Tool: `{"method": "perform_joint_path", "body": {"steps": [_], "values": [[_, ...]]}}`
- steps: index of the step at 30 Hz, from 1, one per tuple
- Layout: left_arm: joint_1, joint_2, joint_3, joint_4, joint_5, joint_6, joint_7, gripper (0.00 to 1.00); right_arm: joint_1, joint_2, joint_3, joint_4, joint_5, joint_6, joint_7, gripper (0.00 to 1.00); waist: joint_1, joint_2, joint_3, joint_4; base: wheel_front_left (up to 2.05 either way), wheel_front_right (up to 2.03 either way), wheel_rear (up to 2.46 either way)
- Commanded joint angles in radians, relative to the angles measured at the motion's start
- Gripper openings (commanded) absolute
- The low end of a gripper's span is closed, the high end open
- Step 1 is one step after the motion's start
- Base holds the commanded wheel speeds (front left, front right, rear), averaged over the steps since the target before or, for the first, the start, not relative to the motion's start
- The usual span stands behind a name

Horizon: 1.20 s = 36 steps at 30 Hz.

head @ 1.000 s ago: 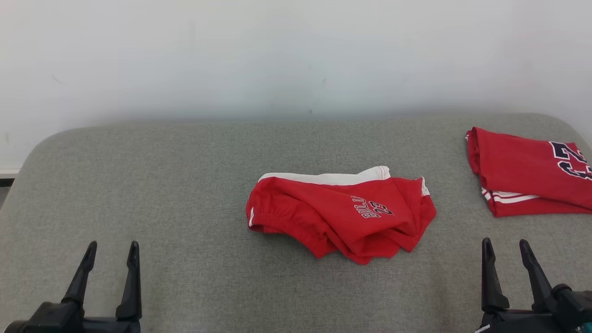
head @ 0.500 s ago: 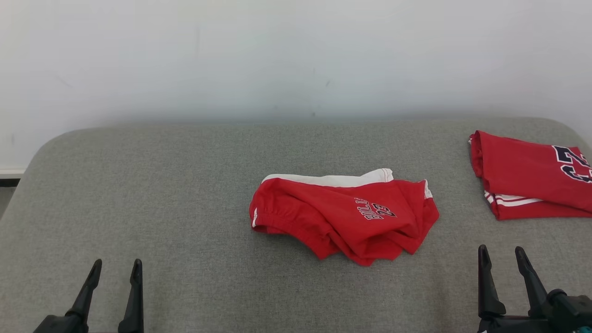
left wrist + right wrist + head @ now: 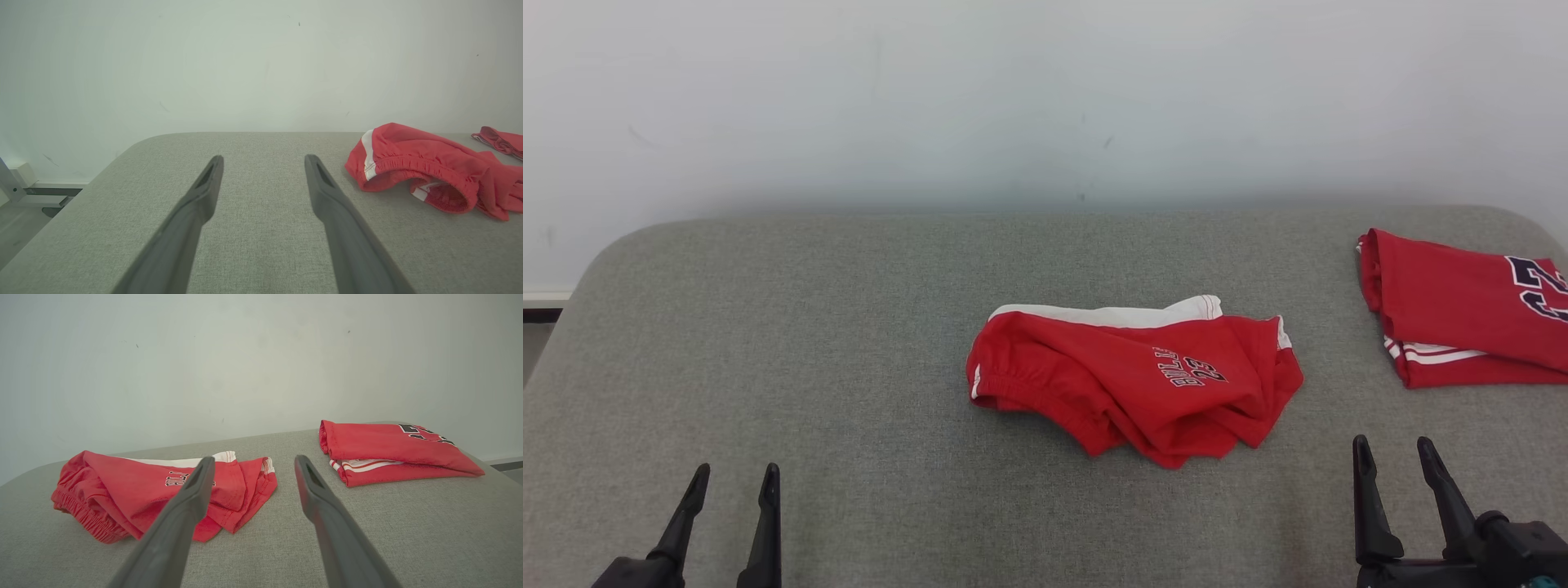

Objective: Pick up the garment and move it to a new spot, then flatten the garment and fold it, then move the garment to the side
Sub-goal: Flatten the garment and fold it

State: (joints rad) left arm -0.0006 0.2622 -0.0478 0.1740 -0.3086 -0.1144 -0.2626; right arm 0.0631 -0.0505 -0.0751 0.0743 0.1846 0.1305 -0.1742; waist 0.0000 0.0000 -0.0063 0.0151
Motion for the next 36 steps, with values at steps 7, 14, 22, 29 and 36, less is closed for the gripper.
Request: {"method": "perform_joint_path", "body": {"steps": [7, 14, 22, 29, 36], "values": [[-0.009, -0.009, 0.013, 0.009, 0.012, -0.007, -0.003, 1.00, 0.009, 0.000, 0.002, 0.000, 0.006, 0.001, 0.003, 1.00, 0.0000, 0.0000, 0.001, -0.001, 0.00, 0.00, 0.00], [-0.010, -0.012, 0.018, 0.010, 0.021, -0.010, -0.003, 1.00, 0.010, 0.000, 0.003, 0.002, 0.008, 0.001, 0.002, 1.00, 0.0000, 0.0000, 0.003, -0.001, 0.00, 0.00, 0.00], [-0.011, -0.011, 0.024, 0.013, 0.027, -0.013, -0.003, 1.00, 0.007, 0.000, 0.002, 0.007, 0.008, 0.001, -0.001, 1.00, 0.0000, 0.0000, 0.005, -0.003, 0.00, 0.00, 0.00], [-0.014, -0.013, 0.026, 0.015, 0.028, -0.015, -0.003, 1.00, 0.006, 0.000, 0.001, 0.010, 0.007, 0.001, -0.002, 1.00, 0.0000, 0.0000, 0.004, -0.006, 0.00, 0.00, 0.00], [-0.016, -0.013, 0.027, 0.018, 0.032, -0.017, -0.003, 1.00, 0.006, 0.000, 0.002, 0.014, 0.007, 0.001, -0.002, 1.00, 0.0000, 0.0000, -0.003, -0.009, 0.00, 0.00, 0.00]]}}
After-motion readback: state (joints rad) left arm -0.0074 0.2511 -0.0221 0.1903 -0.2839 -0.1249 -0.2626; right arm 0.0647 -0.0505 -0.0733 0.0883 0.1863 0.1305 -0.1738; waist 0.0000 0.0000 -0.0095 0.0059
